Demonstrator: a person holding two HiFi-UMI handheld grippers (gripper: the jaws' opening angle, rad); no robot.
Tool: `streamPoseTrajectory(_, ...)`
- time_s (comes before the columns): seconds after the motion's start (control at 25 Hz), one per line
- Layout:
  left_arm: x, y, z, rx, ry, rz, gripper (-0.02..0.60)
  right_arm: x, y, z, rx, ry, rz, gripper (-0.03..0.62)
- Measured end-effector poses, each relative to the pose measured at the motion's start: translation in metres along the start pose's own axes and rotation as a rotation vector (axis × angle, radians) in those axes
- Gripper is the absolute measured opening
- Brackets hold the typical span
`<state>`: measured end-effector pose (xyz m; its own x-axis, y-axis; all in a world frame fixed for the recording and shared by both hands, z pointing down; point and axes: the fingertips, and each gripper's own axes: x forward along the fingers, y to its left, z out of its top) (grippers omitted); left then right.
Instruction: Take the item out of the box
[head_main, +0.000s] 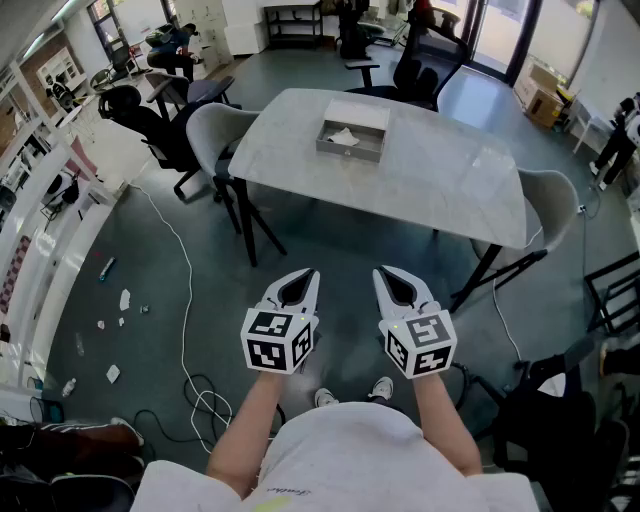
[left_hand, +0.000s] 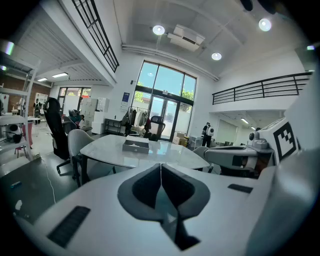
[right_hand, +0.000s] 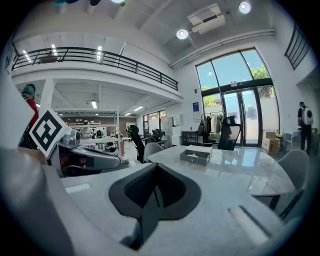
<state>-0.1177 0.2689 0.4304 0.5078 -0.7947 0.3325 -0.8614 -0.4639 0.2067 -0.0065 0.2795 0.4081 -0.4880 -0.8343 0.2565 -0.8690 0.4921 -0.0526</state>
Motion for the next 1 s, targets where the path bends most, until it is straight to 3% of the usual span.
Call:
streamPoseTrajectory(0.64, 0.027, 0.026, -0.001, -0.02, 0.043, -0.024, 0.014, 0.041, -0.005, -0.006, 0.038, 0.029, 0.006, 0.005)
streamPoseTrajectory(1.0, 0.088, 0.051, 0.017, -0.025, 0.064, 0.017, 0.014, 0.097, -0.049, -0.001, 0.059, 0.029, 0.046, 0.005)
